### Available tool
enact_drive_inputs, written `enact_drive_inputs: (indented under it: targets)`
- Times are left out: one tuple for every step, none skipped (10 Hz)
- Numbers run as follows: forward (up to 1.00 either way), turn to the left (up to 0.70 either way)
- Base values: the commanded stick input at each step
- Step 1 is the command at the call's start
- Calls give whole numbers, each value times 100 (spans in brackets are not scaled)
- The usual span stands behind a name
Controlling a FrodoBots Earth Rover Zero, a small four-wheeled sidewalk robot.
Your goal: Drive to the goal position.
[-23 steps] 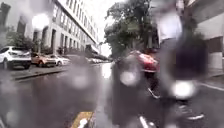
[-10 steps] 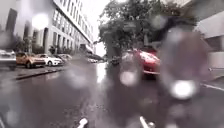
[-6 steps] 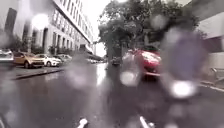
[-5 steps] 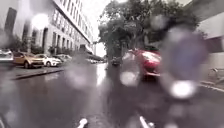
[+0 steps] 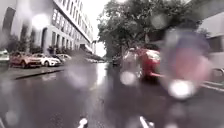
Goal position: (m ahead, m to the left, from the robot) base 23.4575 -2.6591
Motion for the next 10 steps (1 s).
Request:
enact_drive_inputs:
  targets:
    - [70,0]
    - [70,0]
    - [70,0]
    - [70,0]
    - [70,0]
    - [70,0]
    - [70,0]
    - [70,0]
    - [70,0]
    - [70,0]
